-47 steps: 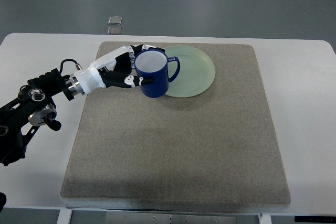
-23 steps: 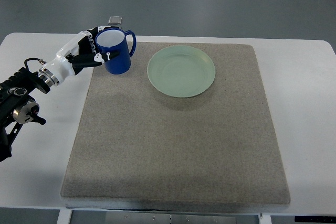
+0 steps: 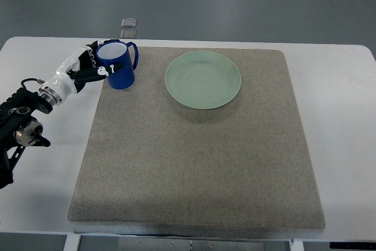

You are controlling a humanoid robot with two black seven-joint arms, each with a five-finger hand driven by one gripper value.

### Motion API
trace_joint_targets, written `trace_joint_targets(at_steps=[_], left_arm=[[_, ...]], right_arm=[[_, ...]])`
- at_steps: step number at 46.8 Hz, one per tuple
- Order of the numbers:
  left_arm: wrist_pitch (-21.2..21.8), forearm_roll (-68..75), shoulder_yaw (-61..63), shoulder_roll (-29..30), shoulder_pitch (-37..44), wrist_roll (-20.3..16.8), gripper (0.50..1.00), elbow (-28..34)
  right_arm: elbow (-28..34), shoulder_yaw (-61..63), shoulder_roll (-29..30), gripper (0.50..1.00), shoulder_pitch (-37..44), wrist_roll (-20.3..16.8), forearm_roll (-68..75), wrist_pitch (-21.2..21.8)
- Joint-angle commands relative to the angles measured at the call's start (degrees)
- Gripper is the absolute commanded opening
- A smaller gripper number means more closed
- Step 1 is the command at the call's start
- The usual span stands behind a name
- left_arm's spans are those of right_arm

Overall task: Place cup left of plate with left hand
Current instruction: 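Lower the blue mug onto the pad and open the left hand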

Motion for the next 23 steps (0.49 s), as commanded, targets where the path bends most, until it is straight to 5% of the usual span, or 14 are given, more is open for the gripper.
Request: trace_joint_targets(at_steps=[1,8,13,23], left_arm=[[0.2,0.1,0.2,0.0,0.3,-0.4,0.516,0.1],[0.2,0.0,0.3,0.0,0.3,-0.6,0.681,0.0],[0.0,0.0,0.3,-0.1,0.4,-0.6,0.957,-0.1],[-0.6,-0.1,0.3,0.0,0.5,-0.6,0.996,-0.6]], right_arm=[[0.0,0.0,0.0,0.932,0.0,0.0,0.0,0.0],[0.0,0.0,0.0,0.932,0.0,0.0,0.0,0.0],[0.0,0.0,0.0,0.932,0.0,0.0,0.0,0.0],[0.0,0.0,0.0,0.932,0.0,0.0,0.0,0.0]])
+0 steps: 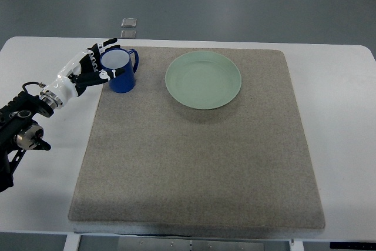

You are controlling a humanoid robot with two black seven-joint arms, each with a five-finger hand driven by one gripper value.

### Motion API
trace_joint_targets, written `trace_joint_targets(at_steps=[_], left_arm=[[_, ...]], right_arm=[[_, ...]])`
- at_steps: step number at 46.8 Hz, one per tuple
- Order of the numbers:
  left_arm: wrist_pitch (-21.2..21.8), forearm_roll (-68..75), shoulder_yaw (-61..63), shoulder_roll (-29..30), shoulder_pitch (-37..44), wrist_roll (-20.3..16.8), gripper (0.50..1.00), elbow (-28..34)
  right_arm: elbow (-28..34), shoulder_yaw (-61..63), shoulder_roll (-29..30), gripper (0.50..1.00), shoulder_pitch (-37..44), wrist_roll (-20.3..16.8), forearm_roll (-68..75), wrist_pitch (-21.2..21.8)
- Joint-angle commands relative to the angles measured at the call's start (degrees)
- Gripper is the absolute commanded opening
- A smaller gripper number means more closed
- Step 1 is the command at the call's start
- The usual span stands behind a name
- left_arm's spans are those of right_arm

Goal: Place cup left of plate with left hand

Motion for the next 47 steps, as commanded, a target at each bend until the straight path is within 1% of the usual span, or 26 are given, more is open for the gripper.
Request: trace_joint_targets(at_steps=[1,6,11,14,20,23,26,28,30,35,39,42,47], left_arm=[[-0.1,0.0,0.0,0.0,0.1,0.0,0.996,-0.3],[0.1,-1.1,-0.5,0.0,-0.4,0.0,0.996,-0.3],[0.0,-6.1,-0.7,0.6,-0.5,0.0,0.999,-0.3],[-0.5,-9.7,-0.6,1.0,-0.7,0.2,0.999,-0.3],[-3.2,-14.3,-0.8,3.0,-1.1,0.8,0.999,-0.3],[-3.4,-16.4,-0.7,3.7,-2.3,1.1,0.999,-0.3],[-3.5,-18.7,-0.7,4.5,-3.4,2.3,0.999,-0.2],[-3.8,-20.6,-0.6,5.1,-4.4,4.0,0.999,-0.1],[-4.4,-23.0,-0.4,5.8,-5.8,6.5,0.999,0.2],[-6.1,-30.7,-0.1,7.5,-9.0,14.6,0.999,1.9],[-7.4,-36.6,-0.3,7.7,-10.5,21.2,0.999,3.0],[-8.6,-40.7,-1.0,7.7,-11.1,24.8,0.999,3.3],[-10.0,-47.5,-0.9,7.6,-12.0,29.7,0.999,3.5]], right_arm=[[0.0,0.0,0.0,0.932,0.0,0.0,0.0,0.0],[0.0,0.0,0.0,0.932,0.0,0.0,0.0,0.0],[0.0,0.0,0.0,0.932,0.0,0.0,0.0,0.0],[0.0,0.0,0.0,0.932,0.0,0.0,0.0,0.0],[0.0,0.0,0.0,0.932,0.0,0.0,0.0,0.0],[0.0,0.0,0.0,0.932,0.0,0.0,0.0,0.0],[0.0,0.0,0.0,0.932,0.0,0.0,0.0,0.0],[0.0,0.0,0.0,0.932,0.0,0.0,0.0,0.0],[0.0,0.0,0.0,0.932,0.0,0.0,0.0,0.0],[0.0,0.0,0.0,0.932,0.0,0.0,0.0,0.0],[0.0,0.0,0.0,0.932,0.0,0.0,0.0,0.0],[0.0,0.0,0.0,0.932,0.0,0.0,0.0,0.0],[0.0,0.0,0.0,0.932,0.0,0.0,0.0,0.0]])
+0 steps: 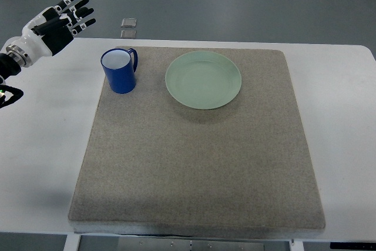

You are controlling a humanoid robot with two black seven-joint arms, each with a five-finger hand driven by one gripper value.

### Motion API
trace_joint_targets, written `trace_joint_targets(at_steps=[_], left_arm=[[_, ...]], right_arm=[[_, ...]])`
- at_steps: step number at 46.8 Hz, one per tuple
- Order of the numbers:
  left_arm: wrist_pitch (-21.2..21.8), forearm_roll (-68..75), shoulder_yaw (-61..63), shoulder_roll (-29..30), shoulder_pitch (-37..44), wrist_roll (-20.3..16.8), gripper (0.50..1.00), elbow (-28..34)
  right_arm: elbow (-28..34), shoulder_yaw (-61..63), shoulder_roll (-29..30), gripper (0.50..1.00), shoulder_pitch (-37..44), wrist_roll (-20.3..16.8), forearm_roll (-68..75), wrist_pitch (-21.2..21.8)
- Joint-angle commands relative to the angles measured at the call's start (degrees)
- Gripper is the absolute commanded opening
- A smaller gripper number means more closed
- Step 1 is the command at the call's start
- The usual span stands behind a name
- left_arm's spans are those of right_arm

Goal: Place cup left of plate with left hand

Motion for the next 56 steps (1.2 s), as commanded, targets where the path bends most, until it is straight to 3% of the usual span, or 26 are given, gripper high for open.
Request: trace_joint_targets(at_steps=[1,8,19,56], left_arm=[[-0.7,-5.2,0.1,0.0,-0.9,4.3,0.999,0.6],[-1.4,-11.1,0.4,-0.1,-3.0,11.0,0.999,4.5],[-3.9,-12.0,0.2,-0.1,-5.1,13.6,0.999,6.0],[-4.2,-14.4,-0.1,-0.8,-6.5,13.4,0.999,5.6]], right_arm=[[0.0,0.0,0.0,0.932,0.0,0.0,0.0,0.0],[0.0,0.0,0.0,0.932,0.0,0.0,0.0,0.0],[0.0,0.0,0.0,0.932,0.0,0.0,0.0,0.0],[0.0,0.0,0.0,0.932,0.0,0.0,0.0,0.0]])
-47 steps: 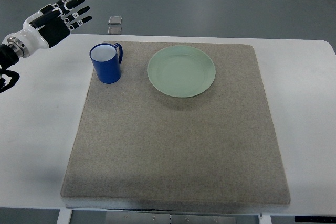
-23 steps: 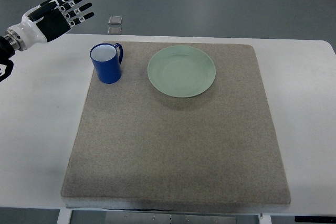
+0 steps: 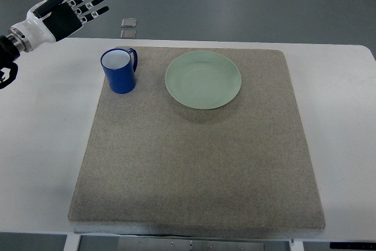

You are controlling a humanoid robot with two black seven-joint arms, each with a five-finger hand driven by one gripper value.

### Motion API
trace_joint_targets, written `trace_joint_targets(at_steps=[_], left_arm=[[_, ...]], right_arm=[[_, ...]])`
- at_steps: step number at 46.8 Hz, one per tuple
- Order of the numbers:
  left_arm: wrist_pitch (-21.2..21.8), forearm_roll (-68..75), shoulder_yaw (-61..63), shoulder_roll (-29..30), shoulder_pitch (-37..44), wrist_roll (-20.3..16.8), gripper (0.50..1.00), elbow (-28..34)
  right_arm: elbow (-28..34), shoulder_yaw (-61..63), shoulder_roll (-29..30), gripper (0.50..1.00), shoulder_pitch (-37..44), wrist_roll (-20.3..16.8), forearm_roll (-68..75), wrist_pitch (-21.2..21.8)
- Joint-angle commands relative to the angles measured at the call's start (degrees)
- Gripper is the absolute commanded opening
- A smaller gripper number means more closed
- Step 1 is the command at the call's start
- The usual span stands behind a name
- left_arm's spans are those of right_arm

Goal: Place cup left of plate with left hand

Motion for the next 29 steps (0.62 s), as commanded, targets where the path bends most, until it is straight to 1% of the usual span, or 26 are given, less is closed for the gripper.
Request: trace_joint_targets(at_steps=[1,29], left_arm=[[0.0,0.0,0.0,0.0,-0.3,-0.1,0.999,0.0],[0.0,0.3,0.8,0.2,-1.6,-0.2,0.999,-0.1]], right_arm=[[0.0,0.0,0.0,0.932,0.0,0.0,0.0,0.0],[0.9,0.1,0.0,0.932,0.0,0.0,0.0,0.9]])
